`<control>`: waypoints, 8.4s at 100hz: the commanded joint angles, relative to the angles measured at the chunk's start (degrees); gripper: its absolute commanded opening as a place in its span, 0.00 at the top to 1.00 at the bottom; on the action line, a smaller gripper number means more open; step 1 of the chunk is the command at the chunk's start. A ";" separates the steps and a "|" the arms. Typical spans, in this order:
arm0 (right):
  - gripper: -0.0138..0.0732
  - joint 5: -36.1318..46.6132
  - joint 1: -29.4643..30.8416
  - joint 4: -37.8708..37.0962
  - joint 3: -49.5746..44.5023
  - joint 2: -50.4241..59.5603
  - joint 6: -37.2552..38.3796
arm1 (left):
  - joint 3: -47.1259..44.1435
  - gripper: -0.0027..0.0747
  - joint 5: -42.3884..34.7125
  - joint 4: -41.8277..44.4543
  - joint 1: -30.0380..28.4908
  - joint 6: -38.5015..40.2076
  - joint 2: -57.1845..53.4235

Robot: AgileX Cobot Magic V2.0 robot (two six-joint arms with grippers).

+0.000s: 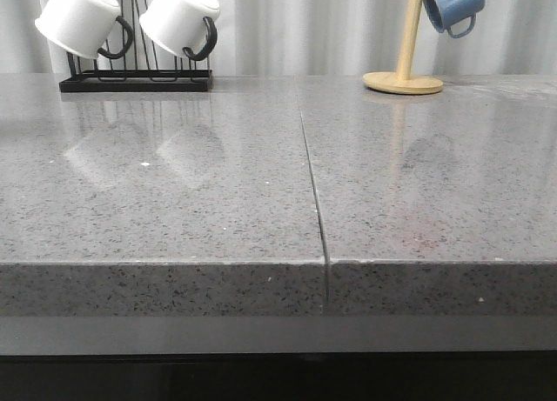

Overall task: Place milk next to cup
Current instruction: 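Move the open right gripper toward the handle of the white HOME mug, then grasp the mug handle with the right gripper and carry it toward the table center, then set the mug down, open the right gripper and withdraw it, then reach the left gripper to the Pascual milk carton and grasp it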

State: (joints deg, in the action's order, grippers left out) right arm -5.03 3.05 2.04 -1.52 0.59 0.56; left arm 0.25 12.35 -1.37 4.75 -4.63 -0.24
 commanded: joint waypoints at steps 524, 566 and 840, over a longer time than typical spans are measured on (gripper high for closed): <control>0.57 49.80 -16.45 -9.91 46.09 -98.28 -0.04 | -2.54 0.99 -4.65 -0.48 0.32 0.56 -1.79; 0.57 49.63 -16.45 -9.63 37.81 -86.40 -0.04 | -2.54 0.99 -4.65 -0.48 0.32 0.56 -1.79; 0.92 -16.53 -16.45 -9.63 19.18 -9.13 5.35 | 33.57 0.13 -20.67 -4.69 -3.77 0.82 55.77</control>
State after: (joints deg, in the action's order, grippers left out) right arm -25.71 -13.52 -7.38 16.19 -8.04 6.00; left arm 31.12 -2.03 -5.01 0.39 -4.52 53.67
